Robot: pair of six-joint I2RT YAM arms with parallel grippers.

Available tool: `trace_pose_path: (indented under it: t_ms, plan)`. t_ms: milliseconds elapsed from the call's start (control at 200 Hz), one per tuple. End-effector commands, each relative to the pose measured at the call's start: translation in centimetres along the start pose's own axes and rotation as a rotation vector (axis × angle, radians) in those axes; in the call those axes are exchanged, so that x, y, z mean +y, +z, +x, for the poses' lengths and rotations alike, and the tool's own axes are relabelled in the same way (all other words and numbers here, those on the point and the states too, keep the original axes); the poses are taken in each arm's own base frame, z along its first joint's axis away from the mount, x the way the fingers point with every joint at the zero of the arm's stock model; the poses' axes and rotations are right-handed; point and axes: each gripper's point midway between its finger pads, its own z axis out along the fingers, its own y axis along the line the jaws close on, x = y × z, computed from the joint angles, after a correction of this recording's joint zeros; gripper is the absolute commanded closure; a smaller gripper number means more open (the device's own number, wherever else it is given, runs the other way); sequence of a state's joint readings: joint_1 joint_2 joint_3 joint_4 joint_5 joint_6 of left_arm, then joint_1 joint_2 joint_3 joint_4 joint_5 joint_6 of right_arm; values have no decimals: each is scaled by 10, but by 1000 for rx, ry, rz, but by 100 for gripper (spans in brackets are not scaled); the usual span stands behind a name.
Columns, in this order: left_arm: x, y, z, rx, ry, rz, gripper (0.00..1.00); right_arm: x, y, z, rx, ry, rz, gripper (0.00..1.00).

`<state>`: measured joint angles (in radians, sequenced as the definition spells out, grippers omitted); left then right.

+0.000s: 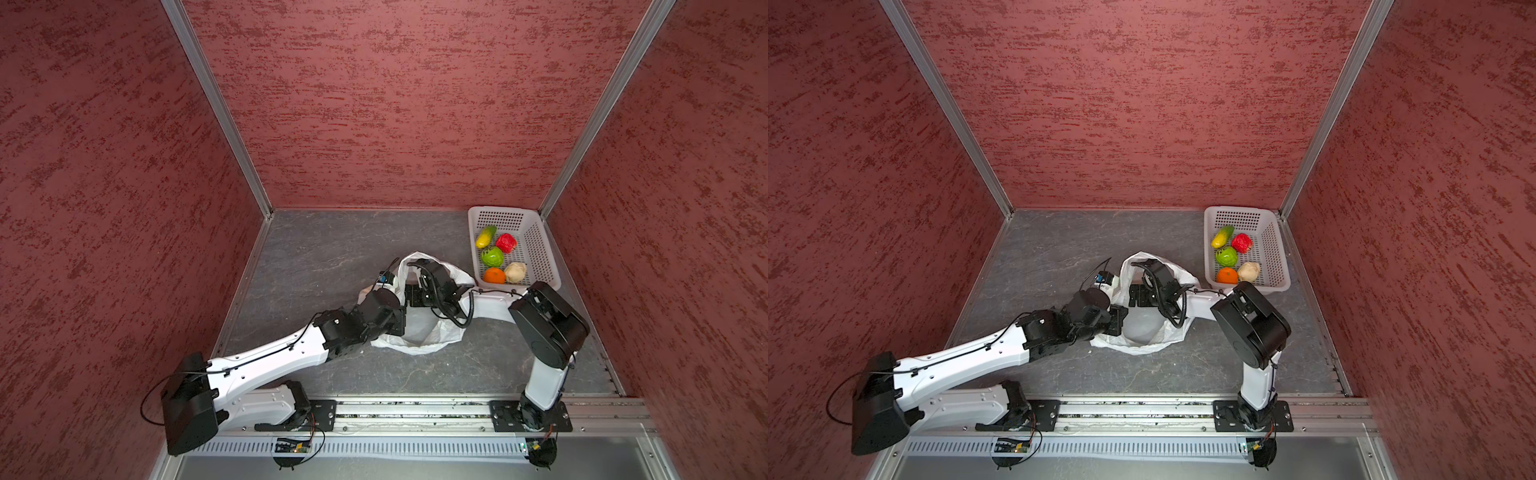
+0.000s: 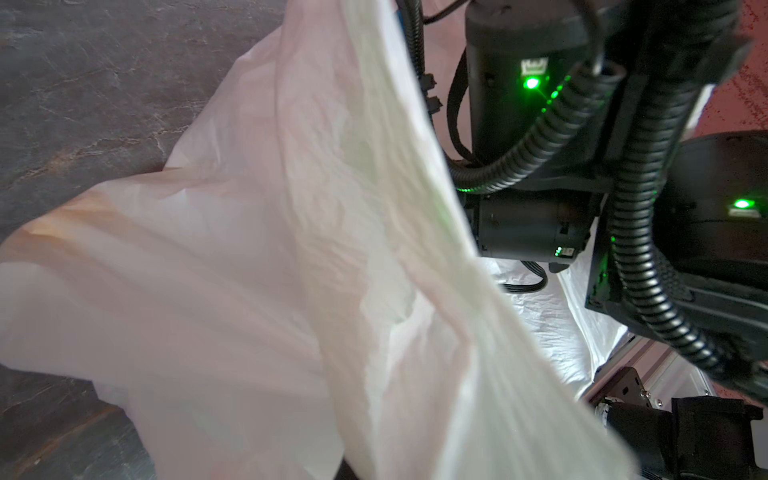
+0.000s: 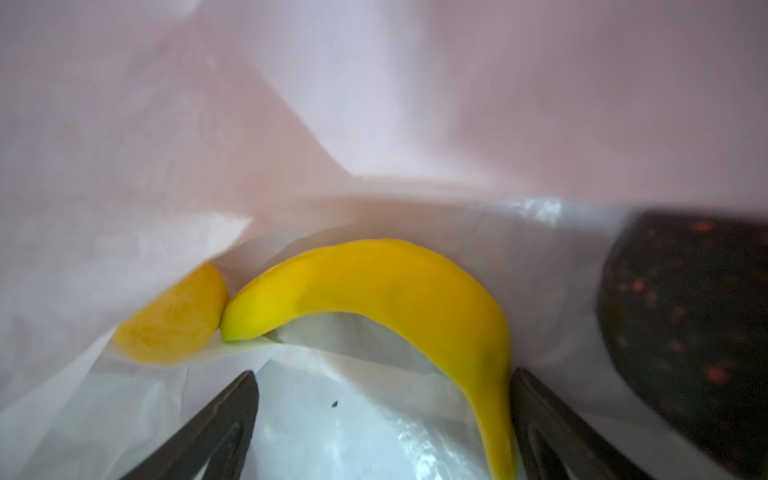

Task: Untie the knot of the plastic bag and take out the fruit
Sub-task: 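Lower the right gripper into the bag and close on the banana tip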

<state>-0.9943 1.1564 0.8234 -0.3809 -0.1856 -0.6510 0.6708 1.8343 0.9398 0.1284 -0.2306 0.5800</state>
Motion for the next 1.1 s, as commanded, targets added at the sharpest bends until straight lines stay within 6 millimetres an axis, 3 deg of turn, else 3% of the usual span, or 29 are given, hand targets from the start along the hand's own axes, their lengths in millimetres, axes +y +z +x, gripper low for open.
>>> trace_pose_path:
  t_ms: [0,160,291,596,1092]
  plan:
    - [0,-2,-4,-26,-5,2,100,6,-7,0,16,-29,2,5]
    - [-1,-1,-3,-19,-4,8,100,-14,0,-15,0,-30,146,10]
    - [1,-3,-3,-16,-3,6,100,-25,10,-12,23,-8,197,16]
    - [7,-6,1,-14,-14,2,100,-48,12,0,42,-29,302,31]
    - [10,-6,3,-10,-29,-7,100,-49,9,3,20,-112,370,62]
